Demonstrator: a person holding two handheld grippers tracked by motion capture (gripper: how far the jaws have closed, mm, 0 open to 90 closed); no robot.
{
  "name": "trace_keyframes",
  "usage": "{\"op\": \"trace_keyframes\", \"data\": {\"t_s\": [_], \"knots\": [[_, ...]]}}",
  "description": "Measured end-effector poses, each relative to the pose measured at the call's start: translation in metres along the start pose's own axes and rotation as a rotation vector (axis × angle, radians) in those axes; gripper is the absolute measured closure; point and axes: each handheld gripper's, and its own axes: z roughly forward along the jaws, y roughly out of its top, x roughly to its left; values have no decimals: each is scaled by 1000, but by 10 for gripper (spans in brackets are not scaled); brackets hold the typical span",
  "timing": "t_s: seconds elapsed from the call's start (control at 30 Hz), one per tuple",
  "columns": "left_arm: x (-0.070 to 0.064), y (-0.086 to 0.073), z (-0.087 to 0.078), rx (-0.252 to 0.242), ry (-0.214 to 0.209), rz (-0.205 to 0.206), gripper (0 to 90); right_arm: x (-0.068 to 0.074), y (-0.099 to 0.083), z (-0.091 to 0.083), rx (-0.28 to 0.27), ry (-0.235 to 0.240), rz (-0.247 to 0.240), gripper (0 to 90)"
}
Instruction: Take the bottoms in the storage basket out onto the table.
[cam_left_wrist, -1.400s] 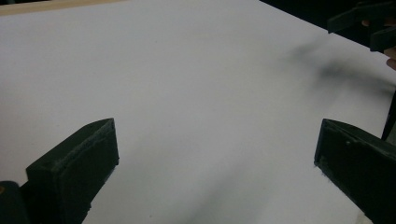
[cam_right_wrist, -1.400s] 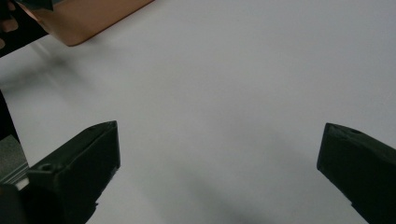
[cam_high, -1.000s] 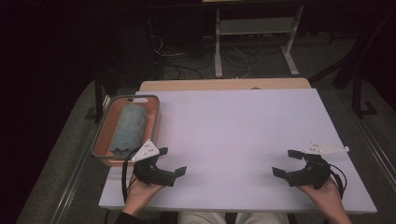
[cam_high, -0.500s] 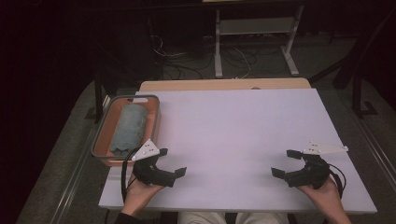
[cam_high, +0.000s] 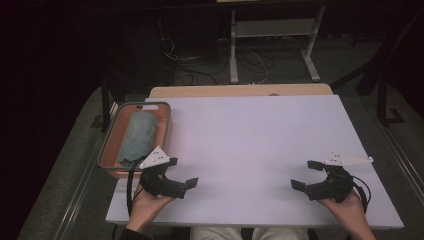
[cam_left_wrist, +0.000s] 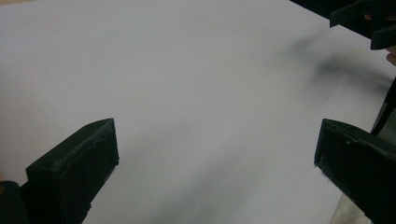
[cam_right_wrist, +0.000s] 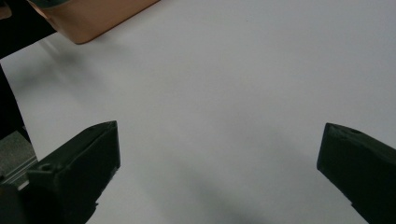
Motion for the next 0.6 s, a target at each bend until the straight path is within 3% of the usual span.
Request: {"op": "trace_keyframes", "data": {"t_s": [0.6], "knots": [[9,13,-8,37,-6,-14,0,0,0,0,2,-2,0,0]]}}
